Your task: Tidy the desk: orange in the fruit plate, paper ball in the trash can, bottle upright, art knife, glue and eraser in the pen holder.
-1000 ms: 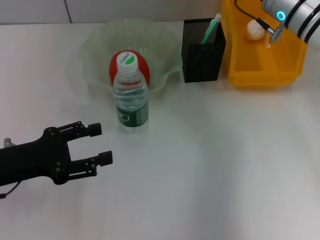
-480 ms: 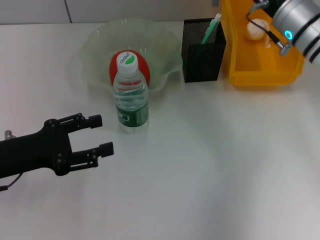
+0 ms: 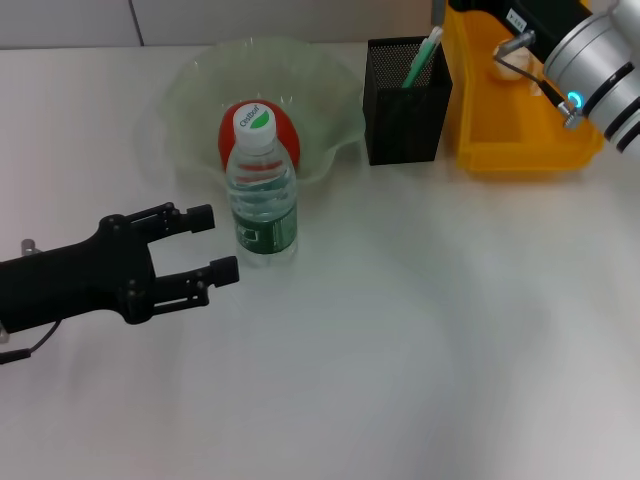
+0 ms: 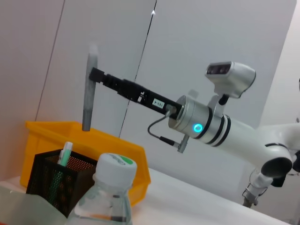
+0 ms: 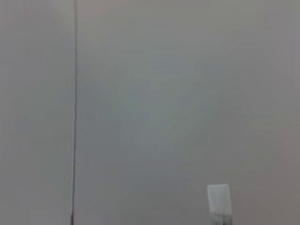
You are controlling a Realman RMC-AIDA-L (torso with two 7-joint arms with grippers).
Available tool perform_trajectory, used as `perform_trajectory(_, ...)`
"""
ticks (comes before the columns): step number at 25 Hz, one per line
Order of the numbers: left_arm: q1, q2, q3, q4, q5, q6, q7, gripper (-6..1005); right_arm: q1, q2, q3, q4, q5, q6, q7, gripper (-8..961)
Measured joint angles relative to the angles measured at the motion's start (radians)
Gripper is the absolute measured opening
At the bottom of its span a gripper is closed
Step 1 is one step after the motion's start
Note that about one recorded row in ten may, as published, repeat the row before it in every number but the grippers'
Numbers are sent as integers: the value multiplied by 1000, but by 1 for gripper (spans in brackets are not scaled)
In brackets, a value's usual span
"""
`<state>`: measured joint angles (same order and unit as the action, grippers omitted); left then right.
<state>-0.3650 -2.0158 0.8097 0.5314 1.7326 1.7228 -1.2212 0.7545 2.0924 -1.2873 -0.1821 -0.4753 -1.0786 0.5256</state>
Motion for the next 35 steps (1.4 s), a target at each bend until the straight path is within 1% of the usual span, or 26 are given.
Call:
perform_trajectory(2,-6,-2,-8,0,-2,-1,-16,784,6,0,0,17,-1,-12,-31,125)
perform_trajectory(3,-11,-7,-26,-1,-3,-2,-31,784,12,0,0,26,-7,-15,-52,125)
perform_trajectory(7,-13,-13,-49,-1,-3,-1,-42,784,21,0,-23,29,-12,0,-63,125)
perform_trajectory(8,-13,-17,-58,-1,-3,1,-46,784,29,0,-46,30,-11,22,-63,125)
perform_trajectory(9,-13,-19,-62,-1,-3,2,-49,784,29,0,-46,30,-11,22,-63,125)
perform_trajectory(13,-21,-29,-67,-1,-3,-3,-51,784,56,0,-100,30,-7,99,-42,125)
perform_trajectory(19,-30,-29,-76,-1,-3,-6,-49,784,58,0,-114,30,-5,120,-20,126)
perform_trajectory(24,-32,-29,-79,-1,-2,-10,-42,784,60,0,-114,30,-5,165,22,126)
perform_trajectory(27,-32,-29,-79,-1,-3,-15,-40,784,58,0,-115,30,-7,167,25,164)
perform_trajectory(32,-32,-31,-80,-1,-3,-18,-39,784,46,0,-116,31,-10,159,58,333)
perform_trajectory(33,-32,-31,-80,-1,-3,-16,-39,784,36,0,-116,31,-11,141,82,367)
perform_trajectory(35,-30,-32,-81,0,-3,-11,-39,784,29,0,-116,30,-11,128,95,402)
